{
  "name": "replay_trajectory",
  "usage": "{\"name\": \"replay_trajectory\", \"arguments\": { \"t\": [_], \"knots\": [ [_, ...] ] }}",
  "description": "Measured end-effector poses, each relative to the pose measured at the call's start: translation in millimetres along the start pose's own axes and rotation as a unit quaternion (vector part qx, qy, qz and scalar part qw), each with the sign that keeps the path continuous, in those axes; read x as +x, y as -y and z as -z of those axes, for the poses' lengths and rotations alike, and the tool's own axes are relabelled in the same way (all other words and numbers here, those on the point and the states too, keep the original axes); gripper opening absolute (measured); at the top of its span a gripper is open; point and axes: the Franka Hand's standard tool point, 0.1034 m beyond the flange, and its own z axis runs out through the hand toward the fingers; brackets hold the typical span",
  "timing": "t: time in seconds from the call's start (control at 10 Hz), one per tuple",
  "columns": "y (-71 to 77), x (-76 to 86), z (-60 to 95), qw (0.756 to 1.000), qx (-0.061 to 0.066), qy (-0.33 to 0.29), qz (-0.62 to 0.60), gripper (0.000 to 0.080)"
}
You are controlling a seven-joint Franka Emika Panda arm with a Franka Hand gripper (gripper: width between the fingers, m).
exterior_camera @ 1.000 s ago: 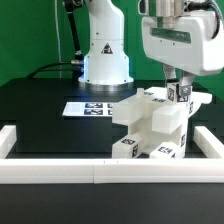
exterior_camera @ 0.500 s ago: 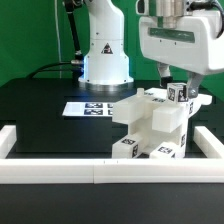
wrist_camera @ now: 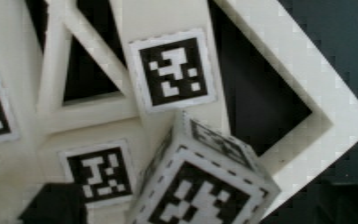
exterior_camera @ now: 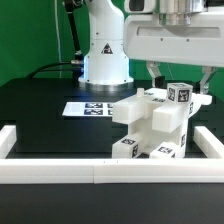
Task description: Assemble chair
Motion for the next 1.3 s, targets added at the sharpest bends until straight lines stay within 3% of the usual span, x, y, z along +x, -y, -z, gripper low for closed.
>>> {"name": "replay_trajectory", "arguments": {
  "t": [0.4, 0.9, 1.0, 1.1, 1.2, 1.3],
  "knots": [
    [-1.1, 0.7, -1.5, 0.984, -0.001, -0.001, 0.180, 0.0649],
    [-4.1, 2.0, -2.1, 0.935, -0.007, -0.001, 0.355, 0.0649],
    [-4.2, 2.1, -2.0, 0.934, -0.007, -0.001, 0.356, 0.0649],
    [-4.3, 2.2, -2.1, 0.935, -0.007, -0.001, 0.355, 0.0523],
    [-4.3, 2.2, -2.1, 0.938, -0.007, -0.001, 0.347, 0.0523],
    [-4.3, 2.2, -2.1, 0.941, -0.007, -0.001, 0.339, 0.0387]
  ]
}}
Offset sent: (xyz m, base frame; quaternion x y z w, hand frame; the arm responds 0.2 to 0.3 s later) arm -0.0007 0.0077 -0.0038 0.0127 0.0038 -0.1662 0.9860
